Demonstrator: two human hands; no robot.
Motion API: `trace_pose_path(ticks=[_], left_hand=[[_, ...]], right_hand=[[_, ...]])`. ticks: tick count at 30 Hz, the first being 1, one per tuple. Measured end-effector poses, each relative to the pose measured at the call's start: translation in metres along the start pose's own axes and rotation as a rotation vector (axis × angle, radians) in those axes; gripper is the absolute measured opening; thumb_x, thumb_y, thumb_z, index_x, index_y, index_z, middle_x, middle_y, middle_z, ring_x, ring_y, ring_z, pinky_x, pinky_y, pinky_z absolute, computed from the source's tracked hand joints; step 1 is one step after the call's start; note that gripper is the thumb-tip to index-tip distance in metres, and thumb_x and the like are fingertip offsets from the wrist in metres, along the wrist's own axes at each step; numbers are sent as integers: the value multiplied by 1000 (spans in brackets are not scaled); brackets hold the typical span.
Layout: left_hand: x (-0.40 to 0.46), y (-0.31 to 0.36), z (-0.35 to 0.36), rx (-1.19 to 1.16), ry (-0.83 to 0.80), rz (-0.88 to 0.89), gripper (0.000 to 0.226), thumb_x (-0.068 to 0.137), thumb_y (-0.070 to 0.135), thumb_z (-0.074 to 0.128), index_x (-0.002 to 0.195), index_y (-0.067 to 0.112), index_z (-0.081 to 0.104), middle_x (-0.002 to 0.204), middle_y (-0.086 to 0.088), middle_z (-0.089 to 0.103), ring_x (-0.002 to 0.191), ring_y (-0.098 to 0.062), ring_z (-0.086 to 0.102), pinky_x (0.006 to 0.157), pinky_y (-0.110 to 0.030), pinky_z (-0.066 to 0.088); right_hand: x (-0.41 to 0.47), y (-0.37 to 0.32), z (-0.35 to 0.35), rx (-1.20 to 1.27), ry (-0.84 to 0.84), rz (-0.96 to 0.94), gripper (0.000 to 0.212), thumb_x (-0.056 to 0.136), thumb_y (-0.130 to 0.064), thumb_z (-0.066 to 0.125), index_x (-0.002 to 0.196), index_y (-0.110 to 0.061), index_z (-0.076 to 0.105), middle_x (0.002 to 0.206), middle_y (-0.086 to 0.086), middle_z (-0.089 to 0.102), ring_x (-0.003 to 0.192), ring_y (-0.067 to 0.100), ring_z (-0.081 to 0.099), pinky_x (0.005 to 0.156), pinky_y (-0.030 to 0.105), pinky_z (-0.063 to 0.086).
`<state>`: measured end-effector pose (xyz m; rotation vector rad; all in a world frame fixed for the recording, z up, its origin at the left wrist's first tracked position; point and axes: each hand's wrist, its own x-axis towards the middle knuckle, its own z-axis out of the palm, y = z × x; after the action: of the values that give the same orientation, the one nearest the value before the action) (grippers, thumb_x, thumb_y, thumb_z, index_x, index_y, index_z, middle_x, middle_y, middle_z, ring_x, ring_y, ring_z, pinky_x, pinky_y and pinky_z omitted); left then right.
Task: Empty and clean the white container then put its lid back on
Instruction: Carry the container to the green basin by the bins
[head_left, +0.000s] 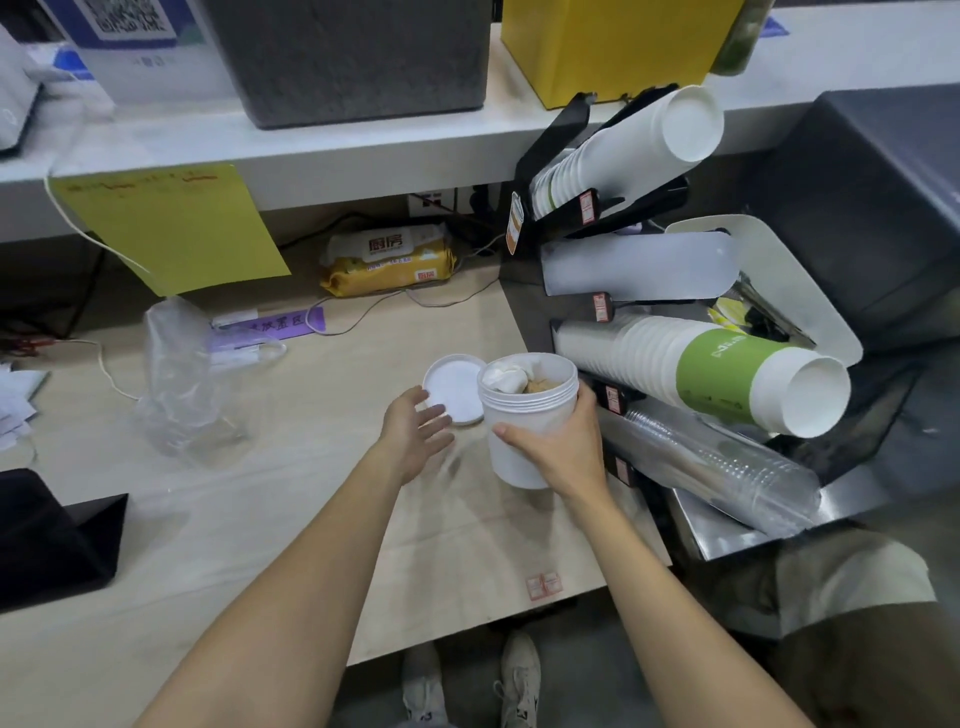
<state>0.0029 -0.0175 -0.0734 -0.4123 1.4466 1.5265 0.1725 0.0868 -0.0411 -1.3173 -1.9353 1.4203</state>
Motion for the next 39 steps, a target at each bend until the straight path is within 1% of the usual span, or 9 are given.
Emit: trace_pose_path(ticks=[3,7,11,15,18,25,32,36,39], left_hand=[[-23,-9,-1,323,-136,183,39,106,5,48,139,16,65,133,-11,74,115,-26,72,109,-44,54],[-60,-17,0,535,-312,326,67,89,-20,49,134,27,65,130,-7,74,114,-20,73,92,-29,56],[-91,-24,-3,570,-326,399,81,73,0,69,150,25,55,136,-5,71,125,-23,70,105,-39,57],[-121,-31,-9,538,-201,474,87,69,17,87,148,22,50,140,1,67,119,-8,70,93,-24,59],[-144,-41,-14,502,-118,541,84,66,26,98,139,27,56,126,14,75,106,7,72,82,-15,58],[-217,-67,-20,474,-19,675,105,50,55,99,142,29,54,127,18,70,115,-3,68,82,-18,58],[-295,-104,-49,499,-77,806,92,66,35,101,144,25,53,130,12,70,121,-13,68,88,-24,58],[-344,-138,-78,507,-133,863,105,56,45,99,147,22,53,137,3,69,125,-20,67,105,-42,58],[-385,-171,-95,530,-165,878,110,49,53,96,146,23,54,134,5,69,122,-18,68,103,-41,58]], right_hand=[[-3,-5,-5,19,-32,2,120,42,-57,90,144,-13,43,144,1,55,128,10,53,102,27,44],[-10,-10,-14,129,-138,4,108,55,-39,98,145,-12,45,144,5,60,131,19,60,110,39,51],[-24,-21,-26,373,-326,48,85,65,-26,80,146,-14,55,129,1,73,115,16,71,90,28,60],[-40,-31,-30,578,-436,25,60,86,-3,45,143,-9,62,136,10,72,130,29,64,110,44,50],[-55,-34,-34,599,-375,80,54,94,5,44,145,-1,59,142,10,68,137,29,60,120,45,43],[-118,-54,-55,488,-306,180,34,107,-27,48,122,-10,73,128,10,73,111,21,68,92,33,55],[-218,-58,-68,577,-341,236,58,106,-56,35,132,-17,70,125,12,76,120,29,69,110,49,53],[-284,-49,-77,617,-277,197,61,108,-55,33,139,-14,66,128,13,73,123,30,66,112,49,51],[-341,-37,-91,636,-234,186,60,109,-52,33,140,-13,65,132,16,72,124,31,66,112,49,52]])
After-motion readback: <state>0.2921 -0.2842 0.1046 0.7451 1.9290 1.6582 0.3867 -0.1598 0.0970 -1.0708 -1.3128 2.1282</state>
